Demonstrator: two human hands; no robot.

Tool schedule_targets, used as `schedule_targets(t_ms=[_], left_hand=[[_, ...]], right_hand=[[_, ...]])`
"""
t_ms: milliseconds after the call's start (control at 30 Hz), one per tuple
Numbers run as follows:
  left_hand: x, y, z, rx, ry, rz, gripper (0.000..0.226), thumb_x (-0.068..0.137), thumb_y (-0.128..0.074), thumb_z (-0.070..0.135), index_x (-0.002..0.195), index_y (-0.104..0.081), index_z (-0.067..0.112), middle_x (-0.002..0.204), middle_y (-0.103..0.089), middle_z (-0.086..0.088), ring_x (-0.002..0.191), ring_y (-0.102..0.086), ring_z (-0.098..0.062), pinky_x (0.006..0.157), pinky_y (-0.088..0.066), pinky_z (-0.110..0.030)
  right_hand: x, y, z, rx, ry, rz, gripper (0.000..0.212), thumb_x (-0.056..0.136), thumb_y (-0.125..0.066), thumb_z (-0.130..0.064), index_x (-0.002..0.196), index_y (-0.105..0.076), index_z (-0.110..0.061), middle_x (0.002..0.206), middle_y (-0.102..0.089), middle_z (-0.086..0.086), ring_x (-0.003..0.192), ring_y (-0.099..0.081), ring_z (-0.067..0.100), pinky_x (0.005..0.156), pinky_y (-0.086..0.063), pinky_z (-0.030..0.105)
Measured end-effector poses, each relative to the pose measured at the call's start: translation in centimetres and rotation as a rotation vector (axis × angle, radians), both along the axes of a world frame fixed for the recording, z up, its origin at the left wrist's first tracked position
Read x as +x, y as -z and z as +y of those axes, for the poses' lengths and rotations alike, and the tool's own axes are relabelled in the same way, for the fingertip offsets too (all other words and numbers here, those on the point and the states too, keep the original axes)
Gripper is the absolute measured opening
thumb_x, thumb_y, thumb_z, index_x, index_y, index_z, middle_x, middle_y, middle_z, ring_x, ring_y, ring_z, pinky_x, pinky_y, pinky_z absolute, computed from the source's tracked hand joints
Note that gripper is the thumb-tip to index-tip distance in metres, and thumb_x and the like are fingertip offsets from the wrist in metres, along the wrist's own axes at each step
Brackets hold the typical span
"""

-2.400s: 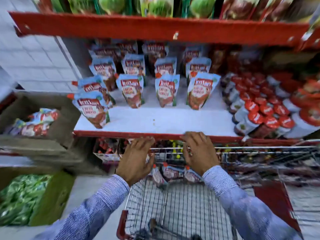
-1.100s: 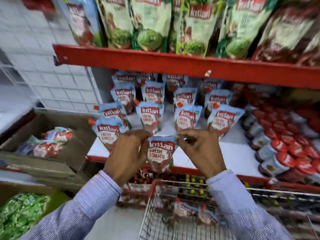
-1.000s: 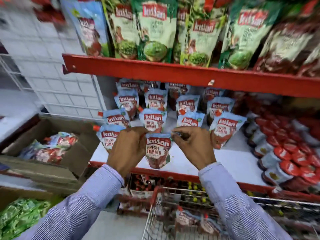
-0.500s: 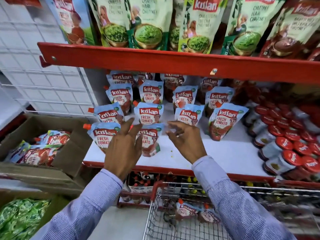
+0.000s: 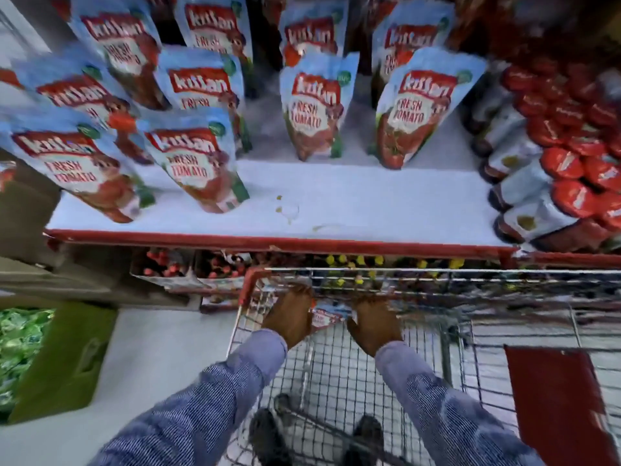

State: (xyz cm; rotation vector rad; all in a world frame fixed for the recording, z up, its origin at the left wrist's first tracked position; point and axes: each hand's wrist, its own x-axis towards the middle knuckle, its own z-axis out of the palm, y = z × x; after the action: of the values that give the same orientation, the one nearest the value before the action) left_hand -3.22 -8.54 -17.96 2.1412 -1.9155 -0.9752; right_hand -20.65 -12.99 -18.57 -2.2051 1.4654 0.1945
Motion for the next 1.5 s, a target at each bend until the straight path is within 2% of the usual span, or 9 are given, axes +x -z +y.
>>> schedule_targets(t_ms=[233, 500, 667, 800, 867, 1067, 1233, 1367, 1500], left_hand=[[-1.3, 6.6, -0.4, -0.006, -0.034, -0.08, 0.029, 0.086, -0.053, 0.012, 0.106, -0.071, 0.02, 0.097, -0.073, -0.017, 0.091, -0.068, -0.035, 0.08, -0.055, -0.04], [-1.9, 5.8, 1.9, -0.009, -0.074, -0.098, 0.051, 0.082, -0.047, -0.008, 0.117, -0.066, 0.024, 0.114, -0.073, -0.009, 0.1, -0.07, -0.025, 0.083, -0.06, -0.04], [-2.8, 4.2, 2.4, -0.063, -0.054, -0.074, 0.039, 0.082, -0.054, -0.005, 0.111, -0.068, 0.019, 0.108, -0.074, -0.013, 0.093, -0.07, -0.029, 0.081, -0.059, -0.04], [-1.7, -0.9, 3.7, -0.096, -0.148, 0.007, 0.02, 0.086, -0.058, 0.007, 0.092, -0.068, 0.024, 0.093, -0.072, -0.01, 0.086, -0.066, -0.03, 0.073, -0.055, -0.035], [-0.9, -4.6, 4.1, -0.219, -0.226, 0.043, 0.024, 0.089, -0.054, 0.005, 0.093, -0.069, 0.023, 0.09, -0.069, -0.001, 0.08, -0.063, -0.012, 0.066, -0.047, -0.014], [0.7, -19.9, 5.3, -0.546, -0.267, 0.112, 0.017, 0.086, -0.069, 0.01, 0.096, -0.076, 0.021, 0.083, -0.066, 0.024, 0.074, -0.06, 0.02, 0.067, -0.041, 0.004], [2.5, -28.3, 3.0, -0.73, -0.333, 0.165, 0.011, 0.084, -0.072, 0.013, 0.092, -0.077, 0.018, 0.086, -0.076, 0.009, 0.073, -0.07, -0.003, 0.072, -0.058, -0.024], [4.1, -30.2, 0.1, -0.783, -0.319, 0.065, 0.011, 0.085, -0.07, 0.01, 0.092, -0.077, 0.014, 0.078, -0.07, 0.008, 0.073, -0.067, -0.011, 0.061, -0.047, -0.01], [5.4, -29.4, -3.0, -0.745, -0.315, 0.049, 0.015, 0.086, -0.063, 0.002, 0.09, -0.076, 0.007, 0.08, -0.075, -0.006, 0.068, -0.062, -0.015, 0.062, -0.042, -0.016]], right_hand=[[0.2, 4.5, -1.7, -0.052, -0.201, 0.179, 0.03, 0.087, -0.05, -0.004, 0.111, -0.066, -0.011, 0.099, -0.072, 0.019, 0.092, -0.068, 0.038, 0.074, -0.055, 0.042], [-0.2, 5.2, -1.5, 0.054, -0.267, 0.169, 0.041, 0.084, -0.063, -0.023, 0.124, -0.058, -0.014, 0.121, -0.064, 0.017, 0.113, -0.059, 0.035, 0.091, -0.051, 0.042], [-0.3, 6.0, 0.1, -0.038, -0.261, 0.206, 0.021, 0.084, -0.059, -0.011, 0.101, -0.072, -0.013, 0.093, -0.074, 0.013, 0.086, -0.069, 0.034, 0.071, -0.058, 0.038], [-1.9, -0.1, 0.4, -0.019, -0.126, -0.077, 0.028, 0.088, -0.051, -0.037, 0.094, -0.073, -0.02, 0.08, -0.075, 0.006, 0.073, -0.069, 0.027, 0.061, -0.054, 0.032], [-2.6, -5.0, 0.4, -0.032, -0.062, -0.245, 0.037, 0.088, -0.048, -0.048, 0.095, -0.073, -0.021, 0.076, -0.076, 0.002, 0.066, -0.068, 0.02, 0.06, -0.056, 0.032], [-2.9, -20.4, 0.2, -0.152, 0.022, -0.633, 0.012, 0.082, -0.072, -0.025, 0.094, -0.075, -0.025, 0.091, -0.076, -0.009, 0.074, -0.067, -0.001, 0.07, -0.053, 0.018], [-0.6, -28.3, -2.2, -0.358, 0.009, -0.757, 0.009, 0.081, -0.074, -0.02, 0.085, -0.074, -0.027, 0.068, -0.065, -0.02, 0.059, -0.062, -0.003, 0.058, -0.046, 0.012], [1.8, -30.2, -4.6, -0.445, 0.019, -0.727, 0.009, 0.083, -0.073, -0.019, 0.092, -0.074, -0.016, 0.075, -0.061, -0.01, 0.064, -0.054, 0.001, 0.059, -0.036, -0.001], [4.0, -29.3, -6.9, -0.404, 0.049, -0.716, 0.01, 0.084, -0.072, -0.019, 0.09, -0.073, -0.011, 0.078, -0.062, -0.007, 0.065, -0.053, 0.004, 0.061, -0.037, 0.015]])
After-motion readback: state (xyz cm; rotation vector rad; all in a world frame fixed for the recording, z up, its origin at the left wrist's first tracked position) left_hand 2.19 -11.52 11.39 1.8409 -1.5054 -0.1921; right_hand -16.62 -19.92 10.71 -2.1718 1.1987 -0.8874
